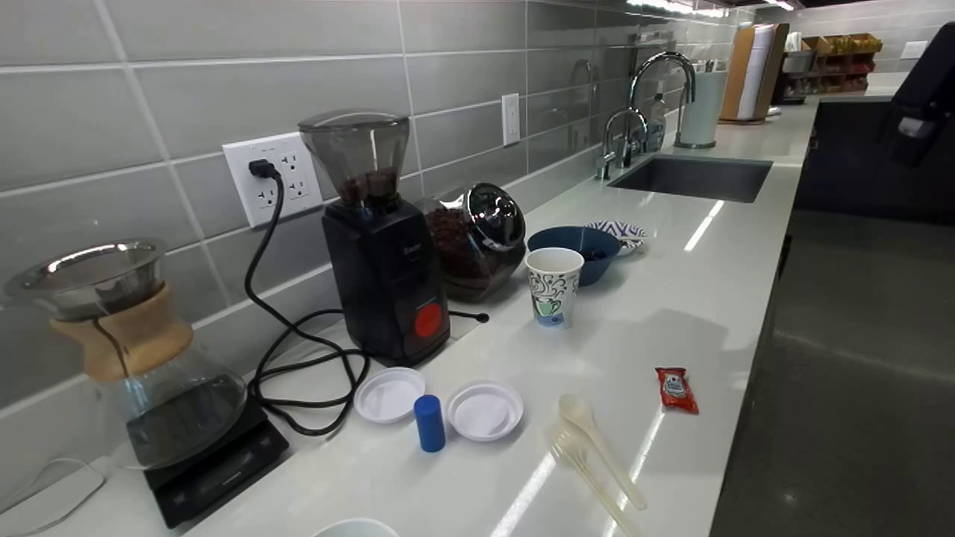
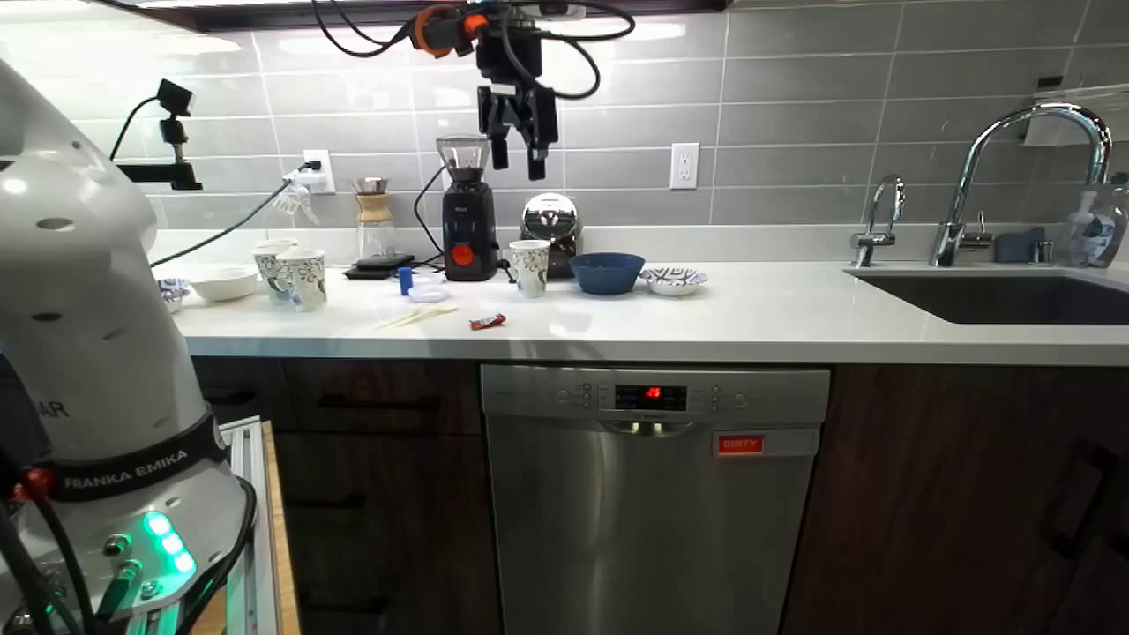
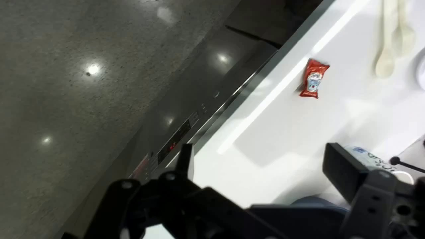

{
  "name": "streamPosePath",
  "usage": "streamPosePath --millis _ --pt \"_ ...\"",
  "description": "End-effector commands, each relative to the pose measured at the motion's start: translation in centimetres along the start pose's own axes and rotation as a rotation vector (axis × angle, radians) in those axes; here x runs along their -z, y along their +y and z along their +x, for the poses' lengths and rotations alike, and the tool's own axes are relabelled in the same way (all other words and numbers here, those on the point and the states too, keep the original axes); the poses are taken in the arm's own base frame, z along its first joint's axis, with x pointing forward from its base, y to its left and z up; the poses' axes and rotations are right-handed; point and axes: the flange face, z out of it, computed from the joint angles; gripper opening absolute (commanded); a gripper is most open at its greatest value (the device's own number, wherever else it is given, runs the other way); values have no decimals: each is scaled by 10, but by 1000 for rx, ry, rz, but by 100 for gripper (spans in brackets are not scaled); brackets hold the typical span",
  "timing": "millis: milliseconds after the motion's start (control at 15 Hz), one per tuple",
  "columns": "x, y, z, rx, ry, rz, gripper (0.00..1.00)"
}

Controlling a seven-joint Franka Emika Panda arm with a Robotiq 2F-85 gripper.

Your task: Press the power button on the dish washing machine

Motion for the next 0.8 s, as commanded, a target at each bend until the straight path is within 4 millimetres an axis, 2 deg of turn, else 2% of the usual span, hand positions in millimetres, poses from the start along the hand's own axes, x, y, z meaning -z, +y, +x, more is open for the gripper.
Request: streamPosePath --millis 0,333,467,733 --pt "-42 19 -11 -31 -57 149 100" --pt "-109 65 -21 -69 -90 331 100" --pt "-133 90 -21 -109 -69 349 100" --pt "-179 127 -20 -143 -27 304 100"
